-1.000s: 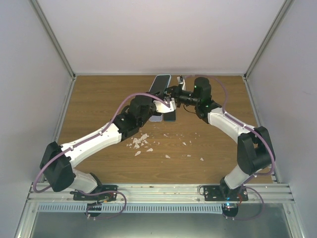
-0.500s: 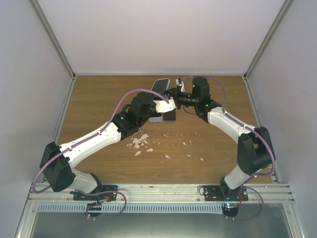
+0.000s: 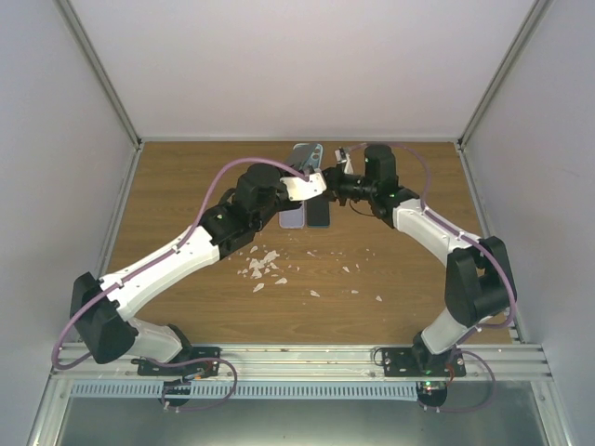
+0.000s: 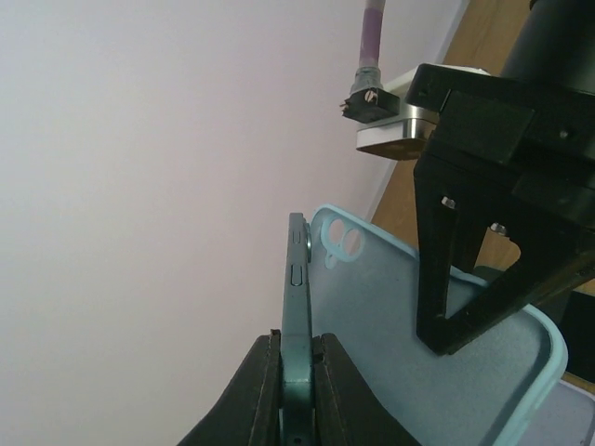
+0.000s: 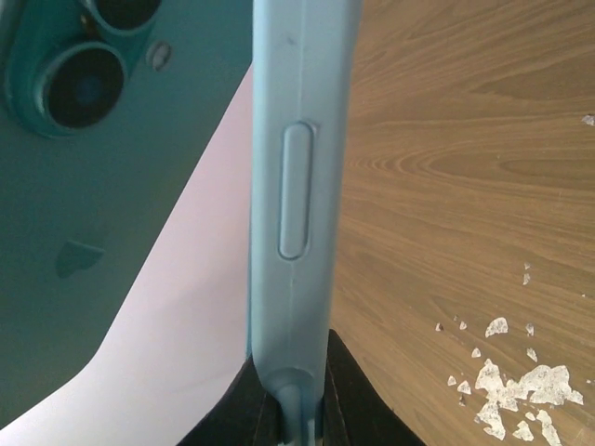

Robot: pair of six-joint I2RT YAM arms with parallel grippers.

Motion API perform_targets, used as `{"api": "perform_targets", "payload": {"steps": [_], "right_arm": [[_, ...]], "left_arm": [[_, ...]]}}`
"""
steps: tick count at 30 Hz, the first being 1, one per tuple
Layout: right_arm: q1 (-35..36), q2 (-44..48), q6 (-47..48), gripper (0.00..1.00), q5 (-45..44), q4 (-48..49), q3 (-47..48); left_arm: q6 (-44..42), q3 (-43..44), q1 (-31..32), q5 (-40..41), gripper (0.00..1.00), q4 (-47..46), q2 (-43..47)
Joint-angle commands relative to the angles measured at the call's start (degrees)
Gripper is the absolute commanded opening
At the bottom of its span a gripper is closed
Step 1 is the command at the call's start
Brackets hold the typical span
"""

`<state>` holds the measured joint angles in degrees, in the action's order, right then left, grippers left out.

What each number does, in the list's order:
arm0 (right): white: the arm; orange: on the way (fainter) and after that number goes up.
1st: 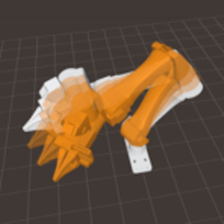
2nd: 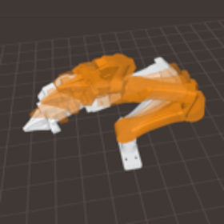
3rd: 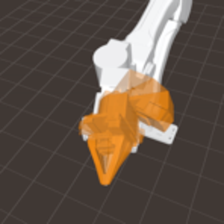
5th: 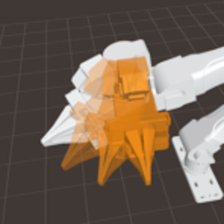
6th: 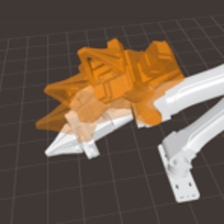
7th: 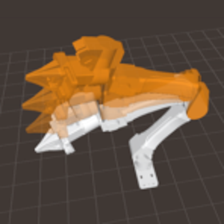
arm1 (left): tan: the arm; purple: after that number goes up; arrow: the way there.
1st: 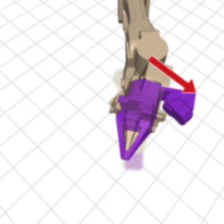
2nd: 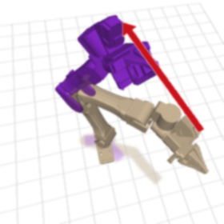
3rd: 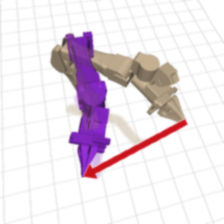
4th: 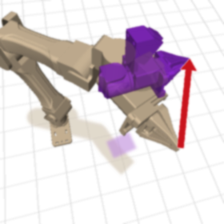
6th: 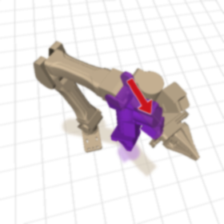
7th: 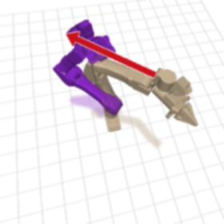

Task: Take the phone out of the phone case
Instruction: Remove the phone case from the phone, then place the phone case at the center of the board.

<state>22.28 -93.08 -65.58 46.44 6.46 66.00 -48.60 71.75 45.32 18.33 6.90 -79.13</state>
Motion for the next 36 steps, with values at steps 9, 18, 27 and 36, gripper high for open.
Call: {"api": "perform_targets", "payload": {"steps": [9,18,27,36], "right_arm": [[-1.7,1.6,4.6,0.01,0.6,1.5,0.2],[-4.0,3.7,12.5,0.00,-0.5,-2.0,-1.2],[-3.9,3.1,15.8,0.00,-1.0,-0.8,-3.1],[1.0,-6.7,16.6,0.01,-0.3,-1.4,3.6]], "left_arm": [[3.5,1.0,0.0,0.3,0.00,-1.2,3.7],[8.8,3.9,-2.2,-1.5,0.00,2.6,4.8],[13.8,5.5,-7.2,-3.8,0.00,4.8,4.9],[16.7,6.8,-13.3,-4.6,0.00,5.7,5.4]]}}
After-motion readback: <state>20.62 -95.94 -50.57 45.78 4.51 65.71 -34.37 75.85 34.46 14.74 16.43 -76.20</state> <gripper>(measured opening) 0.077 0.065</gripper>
